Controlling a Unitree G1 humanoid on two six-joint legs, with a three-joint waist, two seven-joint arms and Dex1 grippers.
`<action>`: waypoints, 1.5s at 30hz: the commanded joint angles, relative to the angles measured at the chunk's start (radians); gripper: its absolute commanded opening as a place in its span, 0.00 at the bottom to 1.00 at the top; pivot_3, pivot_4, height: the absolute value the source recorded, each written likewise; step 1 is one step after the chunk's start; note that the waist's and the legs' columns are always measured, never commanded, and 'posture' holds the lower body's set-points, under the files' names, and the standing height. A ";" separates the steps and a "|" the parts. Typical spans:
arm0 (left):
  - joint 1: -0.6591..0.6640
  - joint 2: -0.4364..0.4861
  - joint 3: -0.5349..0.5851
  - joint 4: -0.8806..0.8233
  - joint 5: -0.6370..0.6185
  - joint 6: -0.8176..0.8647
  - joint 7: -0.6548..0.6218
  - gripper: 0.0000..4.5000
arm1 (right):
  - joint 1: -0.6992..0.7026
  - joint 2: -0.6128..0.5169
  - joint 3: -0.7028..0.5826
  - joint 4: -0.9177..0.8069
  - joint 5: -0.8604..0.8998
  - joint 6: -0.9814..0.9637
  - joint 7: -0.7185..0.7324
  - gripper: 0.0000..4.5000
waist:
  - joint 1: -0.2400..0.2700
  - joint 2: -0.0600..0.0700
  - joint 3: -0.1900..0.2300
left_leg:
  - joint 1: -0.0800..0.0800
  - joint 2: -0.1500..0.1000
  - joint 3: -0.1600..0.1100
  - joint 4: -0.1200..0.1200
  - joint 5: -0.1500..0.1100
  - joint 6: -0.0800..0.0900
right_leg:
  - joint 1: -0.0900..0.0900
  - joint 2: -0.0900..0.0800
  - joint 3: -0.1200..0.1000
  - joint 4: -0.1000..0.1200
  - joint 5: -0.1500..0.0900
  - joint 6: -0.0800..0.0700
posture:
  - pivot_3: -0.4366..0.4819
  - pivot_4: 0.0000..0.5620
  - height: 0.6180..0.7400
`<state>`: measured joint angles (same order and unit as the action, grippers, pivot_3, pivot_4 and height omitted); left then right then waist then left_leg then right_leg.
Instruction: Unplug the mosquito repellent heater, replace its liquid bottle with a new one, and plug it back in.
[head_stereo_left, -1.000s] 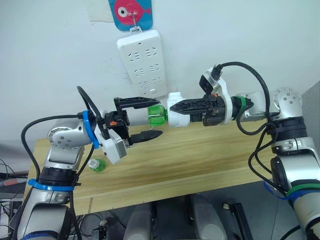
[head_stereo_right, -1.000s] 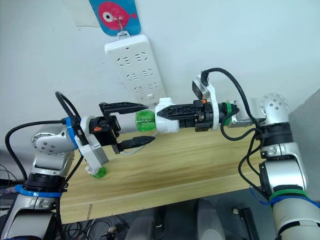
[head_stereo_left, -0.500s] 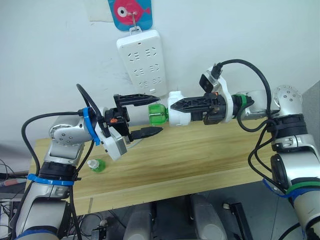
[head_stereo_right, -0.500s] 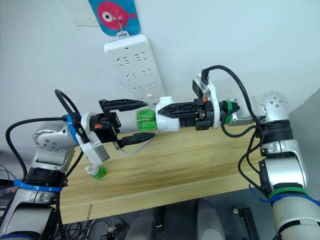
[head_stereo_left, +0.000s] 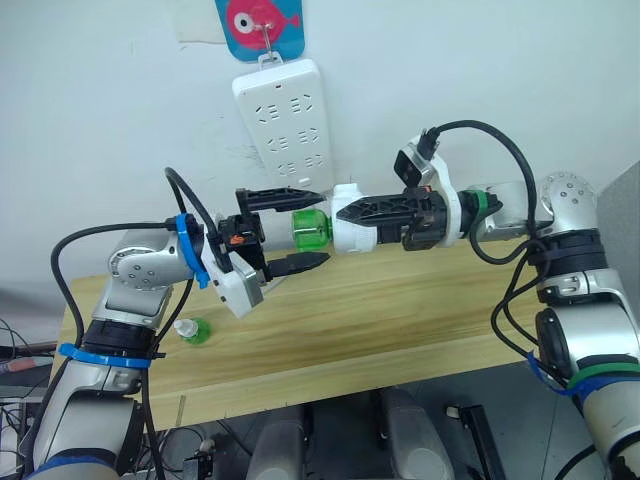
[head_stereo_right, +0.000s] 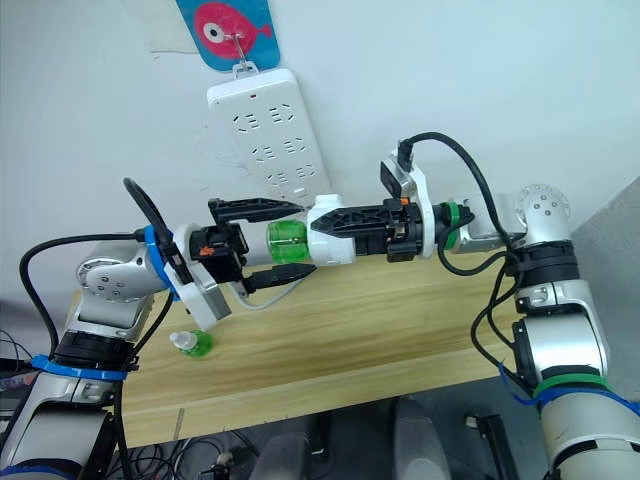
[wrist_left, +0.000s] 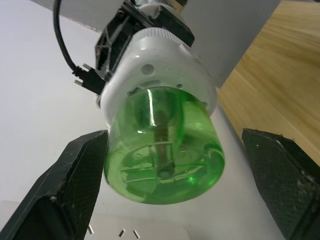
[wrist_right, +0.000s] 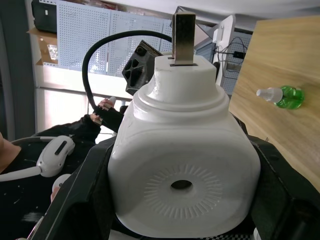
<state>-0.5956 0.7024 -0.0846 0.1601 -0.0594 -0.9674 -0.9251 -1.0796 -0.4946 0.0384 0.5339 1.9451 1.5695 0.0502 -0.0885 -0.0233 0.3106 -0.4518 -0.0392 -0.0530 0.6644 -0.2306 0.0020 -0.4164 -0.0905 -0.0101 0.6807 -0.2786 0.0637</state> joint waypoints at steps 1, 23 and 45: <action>-0.007 0.015 0.014 -0.015 0.020 0.000 0.037 0.99 | 0.004 0.022 -0.070 -0.036 0.027 -0.023 -0.046 0.67 | 0.000 0.000 0.000 | 0.000 0.000 0.000 0.000 0.000 0.000 | 0.000 0.000 0.000 0.000 0.000 0.000 | 0.35 0.60 0.95; -0.029 0.034 0.002 0.006 0.046 0.033 0.099 0.74 | 0.070 0.112 -0.183 -0.124 0.027 -0.052 -0.182 0.67 | -0.001 0.000 0.000 | -0.001 0.000 0.001 -0.001 0.000 0.000 | -0.002 0.000 0.000 0.001 0.000 0.000 | 0.34 0.59 0.95; 0.044 0.097 -0.039 -0.246 -0.350 0.541 -0.146 0.51 | 0.067 0.003 -0.081 -0.142 0.027 -0.014 -0.111 0.67 | -0.002 0.001 0.001 | -0.001 0.000 0.001 -0.001 0.000 0.000 | -0.003 0.001 0.001 0.000 0.000 0.000 | 0.35 0.58 0.95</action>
<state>-0.5565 0.7781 -0.1446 -0.0121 -0.3274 -0.4899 -1.0446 -1.0006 -0.4571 -0.0384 0.4245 1.9480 1.5508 -0.0864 -0.0902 -0.0227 0.3112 -0.4532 -0.0391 -0.0520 0.6630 -0.2306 0.0019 -0.4195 -0.0896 -0.0091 0.6810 -0.2786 0.0637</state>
